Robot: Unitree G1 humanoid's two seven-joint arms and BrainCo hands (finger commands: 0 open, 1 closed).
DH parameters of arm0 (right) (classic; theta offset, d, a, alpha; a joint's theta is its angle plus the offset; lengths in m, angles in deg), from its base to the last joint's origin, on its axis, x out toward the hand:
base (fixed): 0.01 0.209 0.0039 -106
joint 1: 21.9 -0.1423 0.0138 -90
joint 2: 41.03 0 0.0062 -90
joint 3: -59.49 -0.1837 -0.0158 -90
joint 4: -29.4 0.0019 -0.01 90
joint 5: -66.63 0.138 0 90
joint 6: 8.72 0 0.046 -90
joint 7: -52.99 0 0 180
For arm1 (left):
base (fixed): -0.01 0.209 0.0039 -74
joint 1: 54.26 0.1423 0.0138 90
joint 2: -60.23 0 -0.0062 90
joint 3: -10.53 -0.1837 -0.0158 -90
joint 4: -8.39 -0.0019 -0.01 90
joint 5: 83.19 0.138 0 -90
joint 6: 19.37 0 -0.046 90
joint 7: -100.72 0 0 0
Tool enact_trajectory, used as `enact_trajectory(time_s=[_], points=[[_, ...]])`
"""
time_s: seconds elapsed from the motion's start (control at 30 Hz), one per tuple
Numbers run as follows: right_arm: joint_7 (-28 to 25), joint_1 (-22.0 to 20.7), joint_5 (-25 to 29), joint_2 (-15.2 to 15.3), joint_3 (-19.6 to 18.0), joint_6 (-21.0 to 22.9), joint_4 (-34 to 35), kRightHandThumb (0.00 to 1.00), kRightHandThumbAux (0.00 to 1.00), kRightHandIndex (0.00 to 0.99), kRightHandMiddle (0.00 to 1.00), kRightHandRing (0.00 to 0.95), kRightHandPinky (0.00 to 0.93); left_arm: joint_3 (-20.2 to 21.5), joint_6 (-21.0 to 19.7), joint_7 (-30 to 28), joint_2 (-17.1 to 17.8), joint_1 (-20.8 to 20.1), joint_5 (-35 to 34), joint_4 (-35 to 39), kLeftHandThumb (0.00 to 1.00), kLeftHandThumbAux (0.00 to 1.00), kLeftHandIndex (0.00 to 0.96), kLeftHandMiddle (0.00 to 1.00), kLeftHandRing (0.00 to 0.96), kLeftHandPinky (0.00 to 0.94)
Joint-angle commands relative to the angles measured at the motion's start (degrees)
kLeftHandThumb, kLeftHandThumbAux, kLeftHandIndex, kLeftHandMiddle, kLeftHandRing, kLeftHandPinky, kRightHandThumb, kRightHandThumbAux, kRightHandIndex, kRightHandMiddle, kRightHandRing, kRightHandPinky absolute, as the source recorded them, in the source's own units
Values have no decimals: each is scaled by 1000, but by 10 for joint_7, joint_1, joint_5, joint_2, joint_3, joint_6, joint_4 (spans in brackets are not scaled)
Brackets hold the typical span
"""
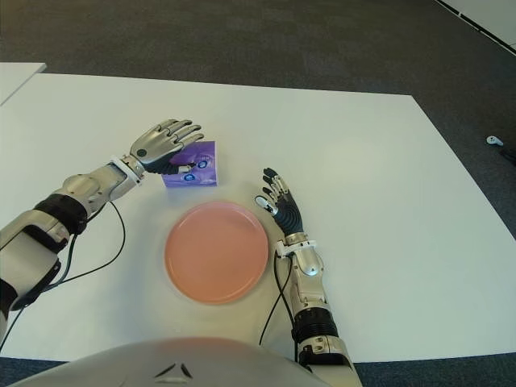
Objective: Put the tissue paper into the plate.
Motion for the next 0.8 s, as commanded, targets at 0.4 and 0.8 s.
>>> enact_trajectory(time_s=[0.4, 0.8], points=[[-2, 38, -4, 3, 7, 33, -34, 0, 513, 0, 0, 0, 0, 14, 42, -82, 6, 7, -47, 8, 108, 280, 0, 0, 0, 0], [1, 39, -4, 4, 9, 33, -35, 0, 508, 0, 0, 0, 0, 36, 66, -144, 9, 18, -92, 22, 126, 275, 0, 0, 0, 0]])
